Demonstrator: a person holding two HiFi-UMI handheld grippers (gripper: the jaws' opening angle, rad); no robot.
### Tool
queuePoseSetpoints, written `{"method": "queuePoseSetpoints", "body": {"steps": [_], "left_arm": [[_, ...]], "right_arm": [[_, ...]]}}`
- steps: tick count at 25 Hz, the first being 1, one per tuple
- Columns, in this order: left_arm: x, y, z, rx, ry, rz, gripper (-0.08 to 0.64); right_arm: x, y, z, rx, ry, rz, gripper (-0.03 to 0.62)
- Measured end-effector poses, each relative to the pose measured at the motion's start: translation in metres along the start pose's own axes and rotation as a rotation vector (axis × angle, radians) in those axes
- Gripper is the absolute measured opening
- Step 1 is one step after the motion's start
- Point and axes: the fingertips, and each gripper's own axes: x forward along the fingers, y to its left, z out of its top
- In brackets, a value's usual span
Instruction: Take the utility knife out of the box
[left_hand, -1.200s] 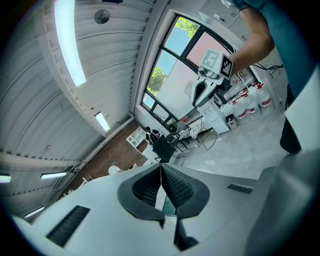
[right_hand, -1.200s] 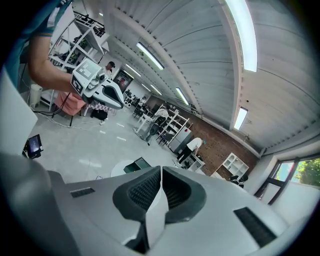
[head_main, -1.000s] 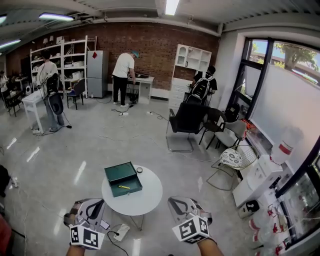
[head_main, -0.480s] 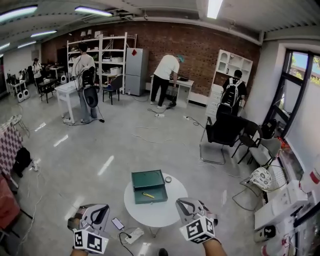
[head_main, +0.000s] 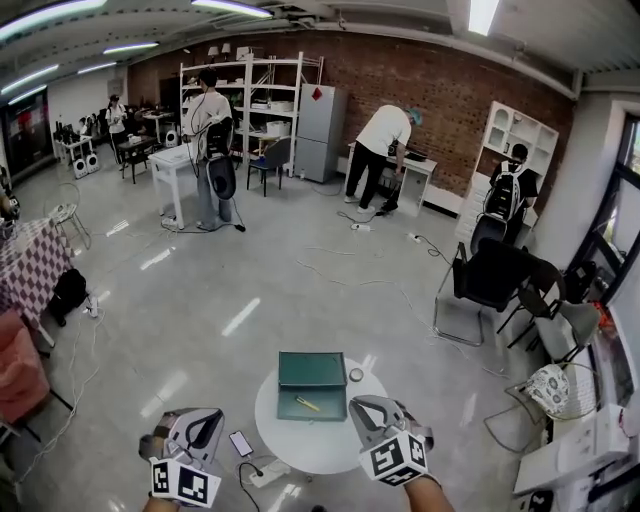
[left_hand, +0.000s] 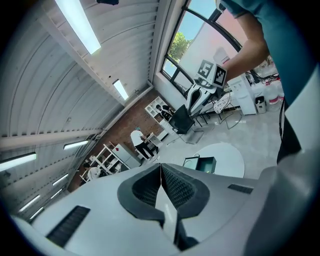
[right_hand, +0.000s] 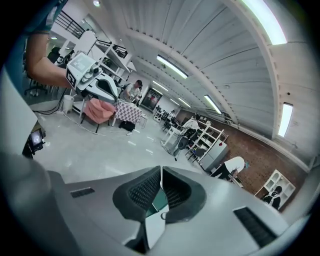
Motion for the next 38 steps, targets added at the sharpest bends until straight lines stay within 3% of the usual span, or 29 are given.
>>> {"method": "queuePoseSetpoints", "body": {"steps": [11, 21, 38], "left_arm": [[0.074, -0.01, 0.03, -0.02, 0.09, 0.014, 0.02], [0.137, -0.02, 0.013, -0.04, 0.115, -0.008, 0.02], [0.223, -0.02, -0.086, -0.085, 0.048, -0.148, 0.02]], "right_arm": [[0.055, -0.057, -0.05, 0.024, -0.052, 0.112, 0.04], [0.108, -0.076, -0.083, 0.036, -0.042, 0.156, 0.04], [0.236, -0.011, -0.121, 0.106, 0.108, 0.253, 0.04]]}}
